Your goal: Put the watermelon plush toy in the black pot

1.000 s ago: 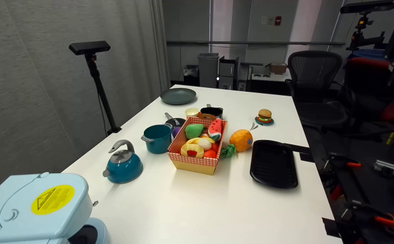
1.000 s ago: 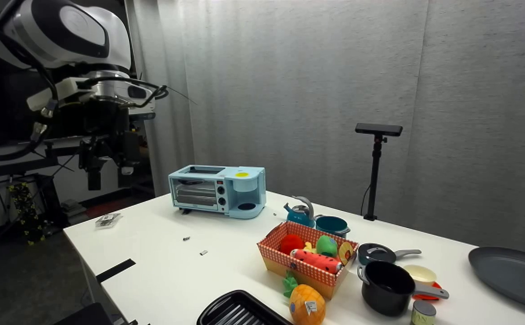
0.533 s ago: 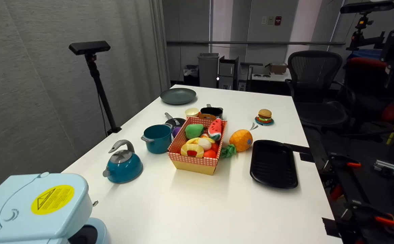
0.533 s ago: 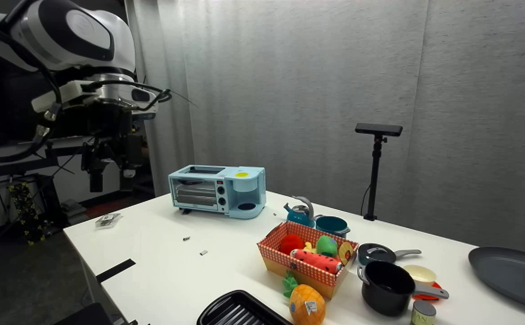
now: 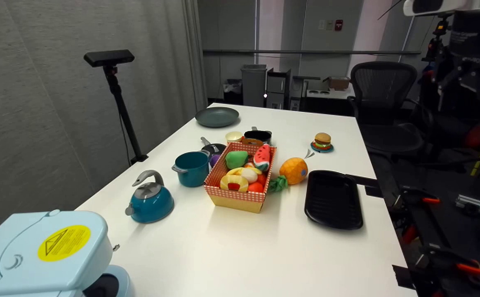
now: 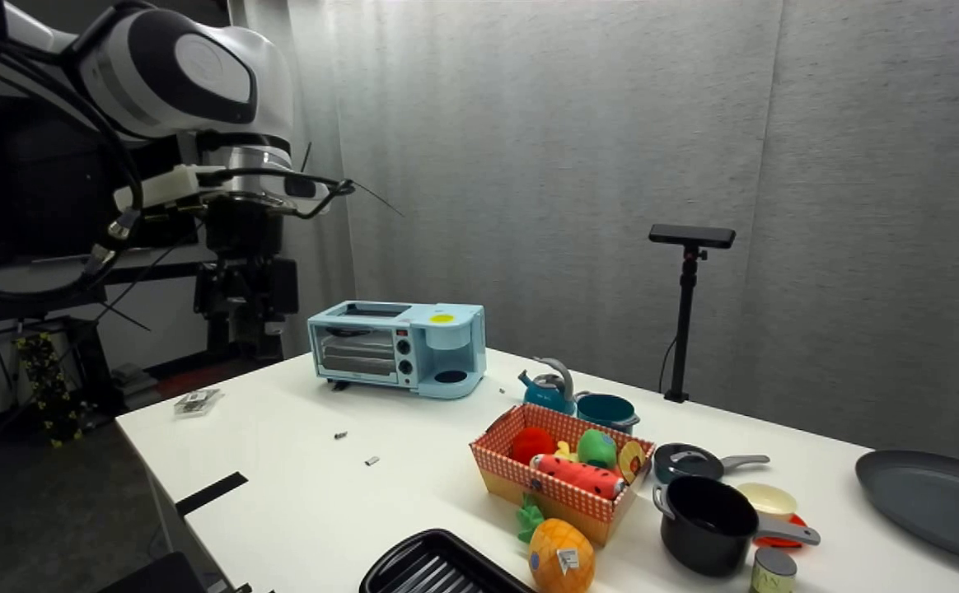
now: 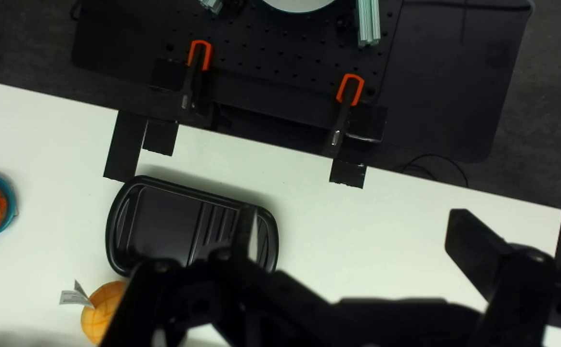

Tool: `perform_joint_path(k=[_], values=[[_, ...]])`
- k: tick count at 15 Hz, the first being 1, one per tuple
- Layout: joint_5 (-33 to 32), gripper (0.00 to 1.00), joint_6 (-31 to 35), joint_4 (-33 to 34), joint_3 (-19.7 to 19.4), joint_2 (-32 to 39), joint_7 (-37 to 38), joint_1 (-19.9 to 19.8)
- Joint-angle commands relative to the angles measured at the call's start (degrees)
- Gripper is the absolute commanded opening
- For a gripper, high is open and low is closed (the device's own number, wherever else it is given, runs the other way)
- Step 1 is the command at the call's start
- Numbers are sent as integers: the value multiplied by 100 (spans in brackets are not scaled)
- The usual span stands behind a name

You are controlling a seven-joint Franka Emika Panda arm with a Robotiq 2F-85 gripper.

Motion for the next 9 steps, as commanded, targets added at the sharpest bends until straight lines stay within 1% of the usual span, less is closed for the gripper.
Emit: perform_joint_path(k=[1,9], values=[[-70,100,182,229,-231,394,-25,-178],[118,100,373,694,-626,1194,15,-455]])
